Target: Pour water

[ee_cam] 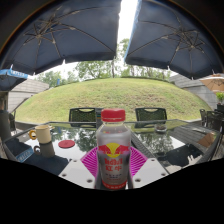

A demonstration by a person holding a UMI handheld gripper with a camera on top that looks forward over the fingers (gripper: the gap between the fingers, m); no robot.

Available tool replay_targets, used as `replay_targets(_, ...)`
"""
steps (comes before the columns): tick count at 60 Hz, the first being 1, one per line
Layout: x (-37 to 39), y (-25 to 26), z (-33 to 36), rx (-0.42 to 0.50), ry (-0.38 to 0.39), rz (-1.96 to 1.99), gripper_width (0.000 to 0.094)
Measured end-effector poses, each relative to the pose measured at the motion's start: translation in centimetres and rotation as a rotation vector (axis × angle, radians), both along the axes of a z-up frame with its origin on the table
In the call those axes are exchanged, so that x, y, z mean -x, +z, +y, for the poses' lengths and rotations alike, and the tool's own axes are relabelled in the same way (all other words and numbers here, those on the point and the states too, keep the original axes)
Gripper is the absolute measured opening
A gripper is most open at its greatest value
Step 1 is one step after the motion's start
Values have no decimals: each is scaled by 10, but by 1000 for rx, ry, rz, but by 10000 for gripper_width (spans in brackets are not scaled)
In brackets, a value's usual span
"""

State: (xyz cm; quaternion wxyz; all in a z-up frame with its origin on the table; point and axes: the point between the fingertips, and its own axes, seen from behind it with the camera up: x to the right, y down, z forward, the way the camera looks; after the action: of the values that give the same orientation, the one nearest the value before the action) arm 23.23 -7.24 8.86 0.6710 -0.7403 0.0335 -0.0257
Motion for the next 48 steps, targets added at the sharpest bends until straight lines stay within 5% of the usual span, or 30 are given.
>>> replay_targets(30, 10, 30, 21, 34, -72, -284, 346)
replay_targets(39, 40, 98, 58, 7, -100, -693, 346)
replay_targets(48, 127, 147, 118, -44, -34, -1166, 347)
